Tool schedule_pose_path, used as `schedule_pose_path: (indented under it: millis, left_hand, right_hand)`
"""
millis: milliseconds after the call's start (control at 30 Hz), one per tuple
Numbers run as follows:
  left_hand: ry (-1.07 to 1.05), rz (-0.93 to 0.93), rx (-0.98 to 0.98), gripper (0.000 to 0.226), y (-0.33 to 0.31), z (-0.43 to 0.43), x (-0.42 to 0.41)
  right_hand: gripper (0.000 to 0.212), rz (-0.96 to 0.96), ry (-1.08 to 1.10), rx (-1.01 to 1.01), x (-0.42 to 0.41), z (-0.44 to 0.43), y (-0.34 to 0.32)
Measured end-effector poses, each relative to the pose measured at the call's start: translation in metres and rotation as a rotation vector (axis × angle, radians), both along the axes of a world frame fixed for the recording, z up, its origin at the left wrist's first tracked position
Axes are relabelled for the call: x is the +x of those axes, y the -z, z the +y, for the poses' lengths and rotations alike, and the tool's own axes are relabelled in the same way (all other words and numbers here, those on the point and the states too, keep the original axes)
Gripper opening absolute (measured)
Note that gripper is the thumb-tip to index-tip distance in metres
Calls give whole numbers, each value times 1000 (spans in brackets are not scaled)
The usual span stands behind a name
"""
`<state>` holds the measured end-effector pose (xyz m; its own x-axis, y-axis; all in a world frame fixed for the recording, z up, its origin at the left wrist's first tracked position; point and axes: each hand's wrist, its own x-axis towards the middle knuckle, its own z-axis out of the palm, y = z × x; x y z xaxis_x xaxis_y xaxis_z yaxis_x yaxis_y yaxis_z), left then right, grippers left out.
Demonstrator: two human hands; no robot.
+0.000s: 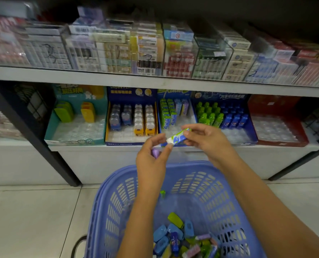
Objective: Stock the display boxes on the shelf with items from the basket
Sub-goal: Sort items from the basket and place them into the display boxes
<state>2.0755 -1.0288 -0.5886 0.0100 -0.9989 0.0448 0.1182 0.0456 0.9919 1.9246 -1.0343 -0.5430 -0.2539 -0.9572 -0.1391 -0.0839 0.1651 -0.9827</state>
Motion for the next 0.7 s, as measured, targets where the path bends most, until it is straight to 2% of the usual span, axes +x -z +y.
schedule_pose_path:
  millis: [67,100,200,333,500,567,700]
  left_hand:
    - [3,122,204,15,4,-4,5]
    - [19,156,295,20,6,-6,8]
    - [23,203,447,34,11,-11,16]
    - [-70,285,534,39,15,-19,21]
    - [-119,669,718,23,12,-32,23]
    - [-119,742,698,18,10,-32,23]
    - [-92,790,648,31,7,-31,23]
  right_hand:
    - [24,258,113,-67,-9,-14,-4]
    - [25,357,152,-90,-14,-22,-6]
    - [20,528,155,-139,-24,-47,-8]
    - [25,523,46,-124,-23,-75,-1]
    - [26,640,-107,-65,-18,-91,6]
    - [26,655,-124,-59,-19,-94,7]
    - [22,637,-138,-91,-22,-94,9]
